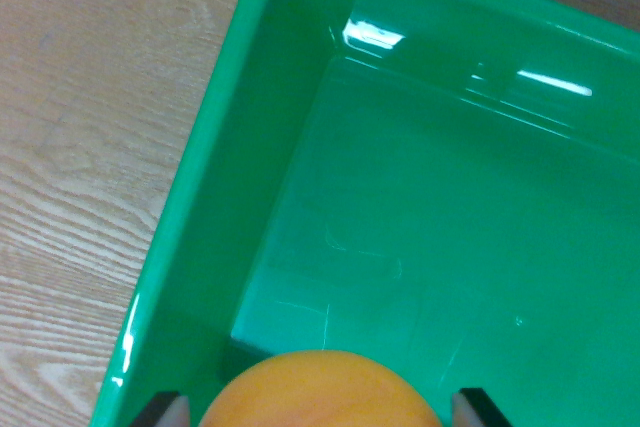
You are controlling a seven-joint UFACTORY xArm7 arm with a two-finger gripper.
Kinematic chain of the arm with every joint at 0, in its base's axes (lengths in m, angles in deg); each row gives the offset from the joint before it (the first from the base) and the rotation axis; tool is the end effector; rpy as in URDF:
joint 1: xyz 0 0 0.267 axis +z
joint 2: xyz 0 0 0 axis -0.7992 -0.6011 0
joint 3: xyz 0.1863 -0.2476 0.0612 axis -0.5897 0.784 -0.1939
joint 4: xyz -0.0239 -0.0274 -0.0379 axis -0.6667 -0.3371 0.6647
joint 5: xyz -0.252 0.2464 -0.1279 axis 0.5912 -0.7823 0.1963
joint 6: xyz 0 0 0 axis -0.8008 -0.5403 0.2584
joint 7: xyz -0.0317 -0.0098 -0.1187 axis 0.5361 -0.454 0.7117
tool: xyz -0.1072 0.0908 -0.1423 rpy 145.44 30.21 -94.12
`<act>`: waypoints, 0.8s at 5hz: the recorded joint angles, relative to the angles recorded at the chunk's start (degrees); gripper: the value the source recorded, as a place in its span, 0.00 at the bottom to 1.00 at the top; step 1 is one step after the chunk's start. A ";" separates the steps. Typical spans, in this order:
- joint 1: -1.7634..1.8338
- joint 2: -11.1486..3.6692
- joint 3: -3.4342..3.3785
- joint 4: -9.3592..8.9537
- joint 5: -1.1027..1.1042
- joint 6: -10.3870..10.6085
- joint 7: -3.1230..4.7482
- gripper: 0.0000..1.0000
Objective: Pick fruit
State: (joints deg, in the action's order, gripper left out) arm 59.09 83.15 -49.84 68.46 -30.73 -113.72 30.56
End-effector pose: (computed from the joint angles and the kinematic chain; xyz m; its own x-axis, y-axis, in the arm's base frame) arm 0.4363 0.1187 0.2502 0.9344 0.3470 -0.0811 0.3431 -0.9375 -0.0577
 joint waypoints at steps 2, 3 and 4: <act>-0.03 0.78 0.02 1.44 -0.06 -2.21 -0.02 1.00; -0.03 0.78 0.02 1.44 -0.06 -2.21 -0.02 1.00; -0.06 1.56 0.05 2.88 -0.12 -4.44 -0.03 1.00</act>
State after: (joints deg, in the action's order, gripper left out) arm 59.03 84.72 -49.80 71.34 -30.84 -118.15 30.53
